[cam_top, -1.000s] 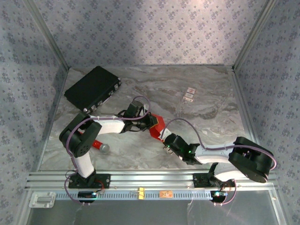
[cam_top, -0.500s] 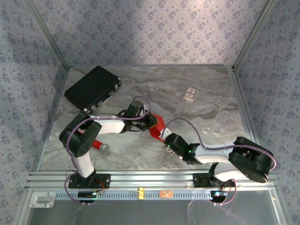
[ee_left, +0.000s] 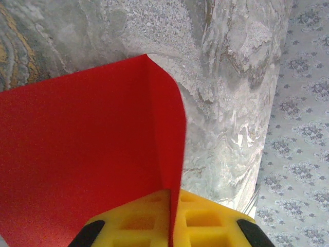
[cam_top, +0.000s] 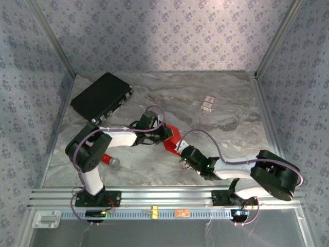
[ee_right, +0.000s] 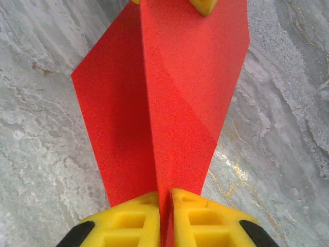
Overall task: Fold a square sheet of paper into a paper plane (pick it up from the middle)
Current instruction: Fourth fold the wing at the center of the table.
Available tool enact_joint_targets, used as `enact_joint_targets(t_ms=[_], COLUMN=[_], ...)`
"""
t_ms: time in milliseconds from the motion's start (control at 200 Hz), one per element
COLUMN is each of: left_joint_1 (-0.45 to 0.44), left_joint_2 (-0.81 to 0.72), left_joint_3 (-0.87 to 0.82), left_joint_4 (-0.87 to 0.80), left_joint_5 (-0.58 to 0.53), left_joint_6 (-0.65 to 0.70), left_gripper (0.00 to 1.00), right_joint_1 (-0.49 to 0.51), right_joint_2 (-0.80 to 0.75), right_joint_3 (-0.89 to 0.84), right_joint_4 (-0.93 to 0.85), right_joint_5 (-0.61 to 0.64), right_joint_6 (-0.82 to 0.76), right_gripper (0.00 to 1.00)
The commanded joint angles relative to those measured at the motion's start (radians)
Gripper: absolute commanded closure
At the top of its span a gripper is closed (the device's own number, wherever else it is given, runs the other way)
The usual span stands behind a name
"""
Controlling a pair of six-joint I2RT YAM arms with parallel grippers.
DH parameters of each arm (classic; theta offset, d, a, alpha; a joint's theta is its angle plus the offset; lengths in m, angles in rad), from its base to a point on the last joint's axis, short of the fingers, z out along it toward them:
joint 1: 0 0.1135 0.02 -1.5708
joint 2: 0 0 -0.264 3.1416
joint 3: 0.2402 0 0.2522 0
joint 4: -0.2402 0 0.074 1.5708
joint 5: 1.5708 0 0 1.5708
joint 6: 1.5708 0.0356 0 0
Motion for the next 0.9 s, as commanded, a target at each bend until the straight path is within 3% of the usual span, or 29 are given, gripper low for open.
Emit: enact_joint_targets(t_ms=[0, 690, 894], left_joint_1=[-0.006, -0.005, -0.005], left_joint_2=[0.01, 0.01, 0.012], left_joint_3=[0.021, 0.018, 0.018], left_joint_4=[0.01, 0.009, 0.009], left_joint_5=[0.021, 0.021, 0.021], left_joint_6=[-0.002, 0.001, 0.001], left_gripper=[0.91, 0.91, 0.92], right_joint_1=[-0.007, -0.02, -0.021], right_joint_2=[0.009, 0.002, 0.006], right_joint_3=[0.021, 0.009, 0.008], right_joint_4=[0.013, 0.037, 0.036], right_joint_5=[0.007, -0.005, -0.013], right_joint_6=[0.018, 0.023, 0.023], right_gripper=[0.81, 0.8, 0.84])
